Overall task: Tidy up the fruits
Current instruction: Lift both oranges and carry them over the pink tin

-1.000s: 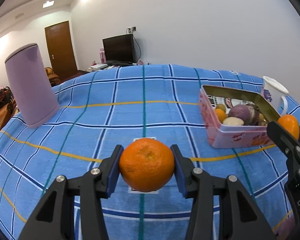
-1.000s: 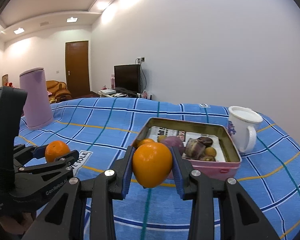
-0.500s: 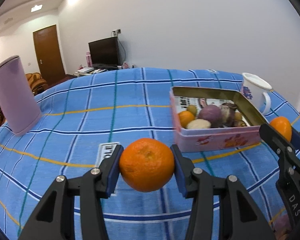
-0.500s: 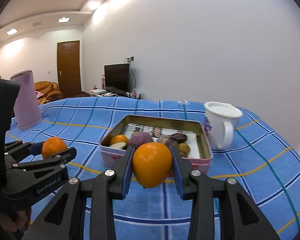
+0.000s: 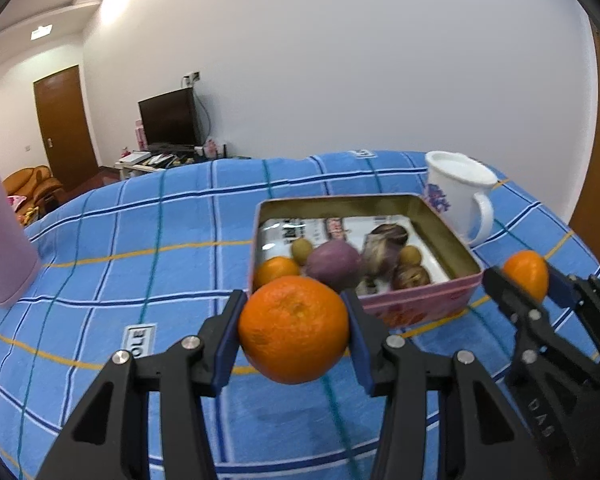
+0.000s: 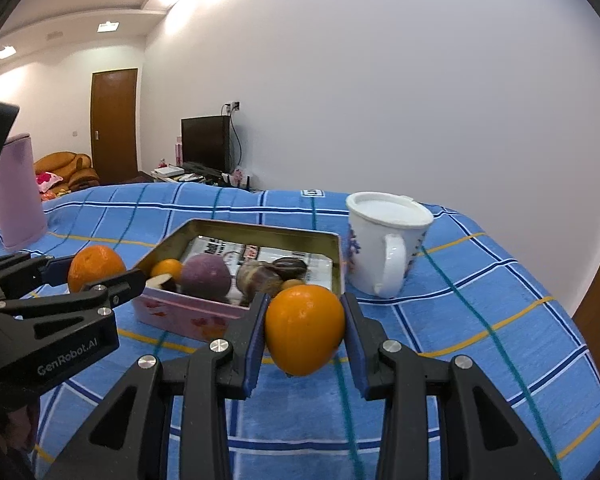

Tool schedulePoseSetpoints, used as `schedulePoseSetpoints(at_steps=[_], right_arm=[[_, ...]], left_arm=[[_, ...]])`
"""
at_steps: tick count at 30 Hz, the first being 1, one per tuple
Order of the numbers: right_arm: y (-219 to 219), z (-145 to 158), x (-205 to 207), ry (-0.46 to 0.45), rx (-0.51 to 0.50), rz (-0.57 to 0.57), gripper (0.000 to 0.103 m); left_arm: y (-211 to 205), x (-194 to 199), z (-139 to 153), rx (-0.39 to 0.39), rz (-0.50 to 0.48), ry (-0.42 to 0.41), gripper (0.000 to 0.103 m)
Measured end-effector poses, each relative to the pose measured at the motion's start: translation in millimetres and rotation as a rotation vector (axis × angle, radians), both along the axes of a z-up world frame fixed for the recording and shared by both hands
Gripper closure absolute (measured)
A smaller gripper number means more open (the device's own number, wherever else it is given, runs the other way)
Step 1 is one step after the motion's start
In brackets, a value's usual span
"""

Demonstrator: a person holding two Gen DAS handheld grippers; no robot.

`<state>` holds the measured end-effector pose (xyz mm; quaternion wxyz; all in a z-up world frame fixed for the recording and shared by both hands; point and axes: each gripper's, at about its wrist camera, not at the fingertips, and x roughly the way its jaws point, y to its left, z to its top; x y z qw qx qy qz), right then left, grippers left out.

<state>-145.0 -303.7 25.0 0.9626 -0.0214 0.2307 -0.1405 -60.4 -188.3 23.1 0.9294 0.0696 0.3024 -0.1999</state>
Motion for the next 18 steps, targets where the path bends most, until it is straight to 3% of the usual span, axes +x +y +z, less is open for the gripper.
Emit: schedulePoseSetpoints(at_steps=[10, 18], right_arm=[[-16.4, 17.5, 23.0, 0.005, -0.076, -0.015, 0.065], [-30.9, 28.1, 53.0, -0.022, -0.030, -0.027, 0.065]], left_arm=[[-25.8, 15.7, 2.5, -0.047, -0.038, 0.031, 0.054], [-32.7, 41.8, 9.8, -0.067, -0.023, 0.017, 0.054]])
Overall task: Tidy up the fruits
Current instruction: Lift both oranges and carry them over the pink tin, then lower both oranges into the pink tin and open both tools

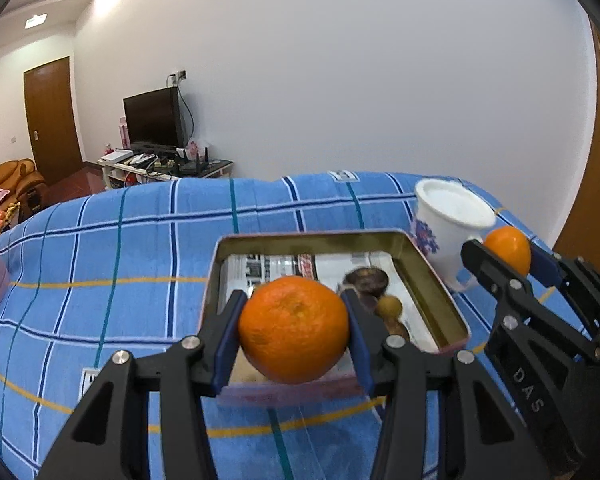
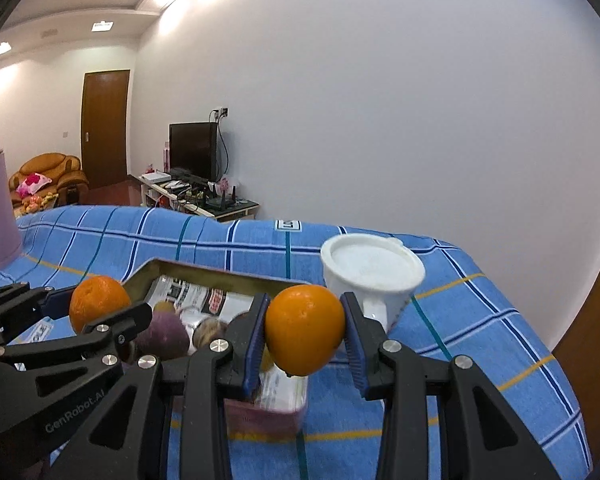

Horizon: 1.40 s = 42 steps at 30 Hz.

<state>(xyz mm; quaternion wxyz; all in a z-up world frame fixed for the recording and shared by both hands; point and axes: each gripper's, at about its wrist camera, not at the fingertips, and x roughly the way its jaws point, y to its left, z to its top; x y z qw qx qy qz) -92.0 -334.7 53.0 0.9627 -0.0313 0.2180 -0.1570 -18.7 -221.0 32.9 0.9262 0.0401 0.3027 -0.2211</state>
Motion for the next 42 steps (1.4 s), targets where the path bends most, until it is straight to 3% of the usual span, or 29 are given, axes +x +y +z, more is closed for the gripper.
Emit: schedulePoseSetpoints(at_steps=[12, 29, 32, 42], right_arm=[[-3.5, -4.8, 44.6, 0.012, 0.050, 0.001, 0.065], [-2.4, -35.3, 96.4, 0.171, 0.062, 0.049, 0.065], [-2.7, -43.2, 101.4, 0.203, 0.065, 0.059, 0.065], [-9.4, -49.5, 107.5, 0.244, 0.112, 0.087, 0.064]], left_arm=[[-5.4, 45.8, -3.9, -0.022, 0.037, 0.032, 0.054], [-10.5, 79.0, -32.8, 0.024, 0.072, 0.110, 0.054], [-13.8, 79.7, -35.8, 0.068, 0.081, 0.083, 0.054], [-16.8, 76.1, -35.1, 0.099, 0.073, 0.051, 0.054]])
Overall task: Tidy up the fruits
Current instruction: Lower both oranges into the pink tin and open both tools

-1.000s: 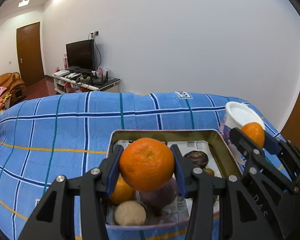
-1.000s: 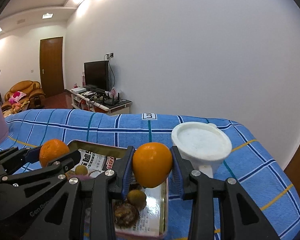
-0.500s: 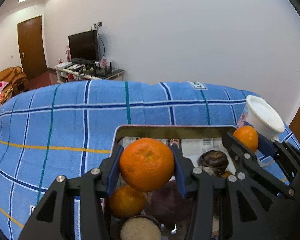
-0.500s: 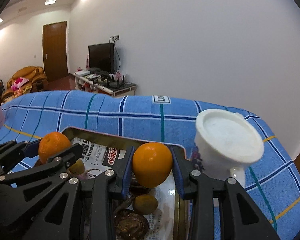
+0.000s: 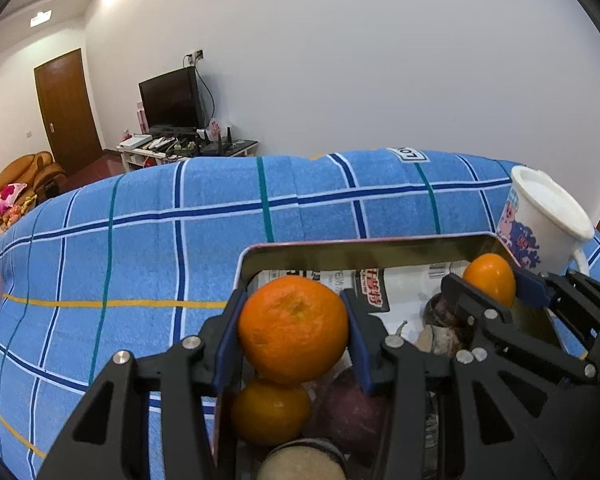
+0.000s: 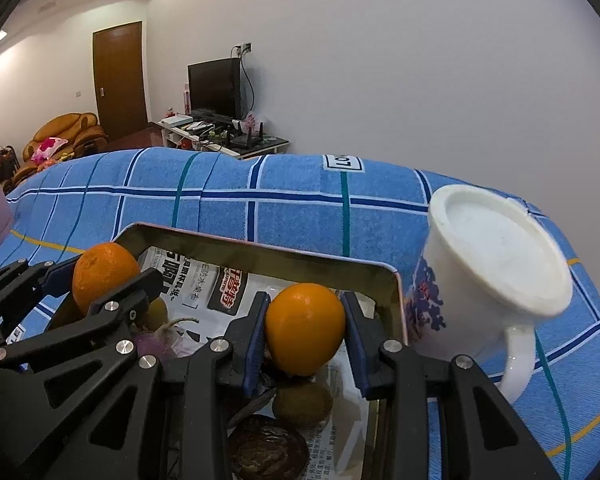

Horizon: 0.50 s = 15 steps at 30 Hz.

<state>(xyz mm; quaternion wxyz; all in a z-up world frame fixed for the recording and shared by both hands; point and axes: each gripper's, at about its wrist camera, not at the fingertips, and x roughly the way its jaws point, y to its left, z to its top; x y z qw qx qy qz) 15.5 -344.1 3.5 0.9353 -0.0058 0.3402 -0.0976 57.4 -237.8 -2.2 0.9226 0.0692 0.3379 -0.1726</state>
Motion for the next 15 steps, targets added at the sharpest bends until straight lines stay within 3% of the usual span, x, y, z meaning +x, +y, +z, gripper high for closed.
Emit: schedulePoseSetpoints(at_steps=[9, 15], right_arm=[[-8.4, 2.8, -11.0, -0.023, 0.079, 0.049, 0.064], [-15.0, 8.9, -18.3, -0.033, 0.188, 0.137, 0.062]], left_arm=[[8.5, -16.1, 7.4, -0.010, -0.025, -0.021, 0.051], [27.7, -28.0, 19.6, -0.040, -0.019, -0.012, 0.028]])
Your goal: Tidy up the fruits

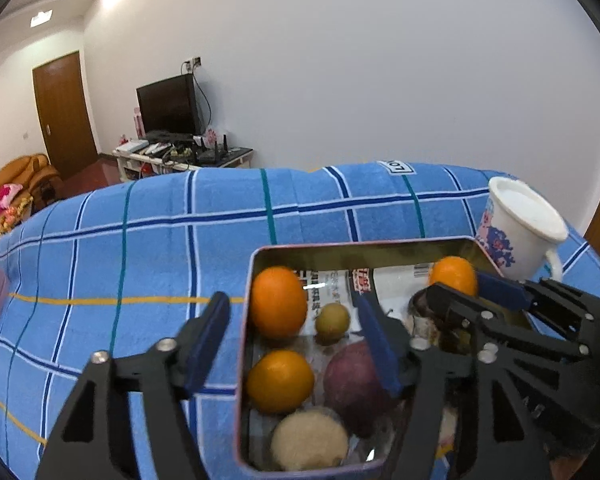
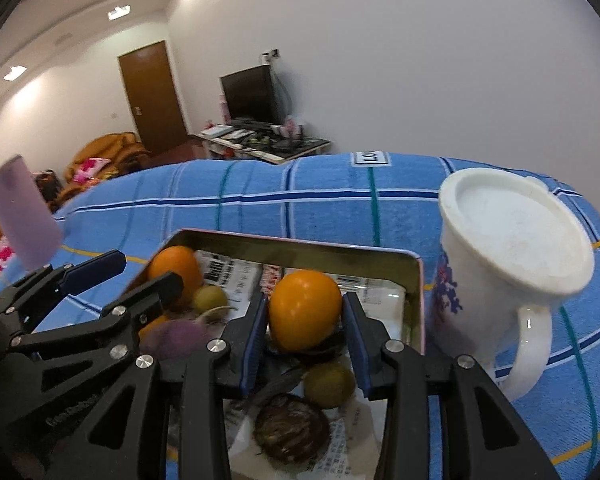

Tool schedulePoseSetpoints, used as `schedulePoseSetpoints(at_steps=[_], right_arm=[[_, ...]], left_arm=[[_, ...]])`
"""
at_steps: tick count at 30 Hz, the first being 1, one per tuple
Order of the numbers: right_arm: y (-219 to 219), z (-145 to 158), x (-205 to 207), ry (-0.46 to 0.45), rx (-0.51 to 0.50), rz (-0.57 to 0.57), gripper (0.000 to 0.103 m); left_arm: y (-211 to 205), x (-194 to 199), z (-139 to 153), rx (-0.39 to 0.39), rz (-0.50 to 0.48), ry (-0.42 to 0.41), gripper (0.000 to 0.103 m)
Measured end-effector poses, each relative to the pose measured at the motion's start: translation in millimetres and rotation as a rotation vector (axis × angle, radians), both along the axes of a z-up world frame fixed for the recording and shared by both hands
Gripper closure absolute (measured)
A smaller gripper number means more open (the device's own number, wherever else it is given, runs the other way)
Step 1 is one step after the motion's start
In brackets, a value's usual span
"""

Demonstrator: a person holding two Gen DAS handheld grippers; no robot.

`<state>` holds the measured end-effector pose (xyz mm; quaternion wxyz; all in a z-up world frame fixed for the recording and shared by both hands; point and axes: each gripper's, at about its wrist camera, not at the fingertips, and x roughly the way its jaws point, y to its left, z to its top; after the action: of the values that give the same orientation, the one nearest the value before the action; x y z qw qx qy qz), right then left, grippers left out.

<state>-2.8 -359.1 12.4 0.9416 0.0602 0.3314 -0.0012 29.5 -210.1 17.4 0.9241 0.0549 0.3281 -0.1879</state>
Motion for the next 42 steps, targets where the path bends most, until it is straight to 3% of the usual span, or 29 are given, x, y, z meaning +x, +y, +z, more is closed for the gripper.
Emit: schedulePoseSetpoints(at_steps=[3, 5, 7, 11, 15, 21, 26, 42], right_arm=[[2.3, 0.6, -4.4, -0.017, 0.038, 0.031, 0.053], [2.1, 2.2, -10.1, -0.032, 0.059, 0.033, 0.040], [1.2, 5.0, -18.8, -0.056, 0.072, 0.028, 0.032], [3.8, 10.3, -38.9, -0.121, 0.028, -0.081, 0.032], [14.6, 12.0, -56.8, -0.176, -0.010, -0.185, 0.032], [31.9, 21.1, -87.5, -0.308, -0.104, -0.268, 0.032], [40.1, 27.6, -117.6, -0.392, -0.156, -0.342, 0.032], [65.4, 34.0, -191.1, -0.511, -0.145, -0.372, 0.032]], left_arm=[[11.8, -8.7, 6.1, 0.000, 0.011, -0.033, 0.015], [20.7, -15.4, 11.0, 0.002, 0.031, -0.066, 0.003], [28.2, -24.3, 13.0, 0.004, 0.044, -0.093, 0.001], [38.6, -41.1, 10.5, 0.038, 0.086, -0.168, 0.001], [48.1, -54.0, 4.5, 0.031, 0.115, -0.190, 0.001], [51.3, -78.9, 5.5, 0.052, 0.140, -0.310, 0.000], [57.1, -97.3, 8.1, 0.047, 0.135, -0.339, 0.000], [73.7, -149.5, 14.6, 0.017, 0.146, -0.405, 0.000]])
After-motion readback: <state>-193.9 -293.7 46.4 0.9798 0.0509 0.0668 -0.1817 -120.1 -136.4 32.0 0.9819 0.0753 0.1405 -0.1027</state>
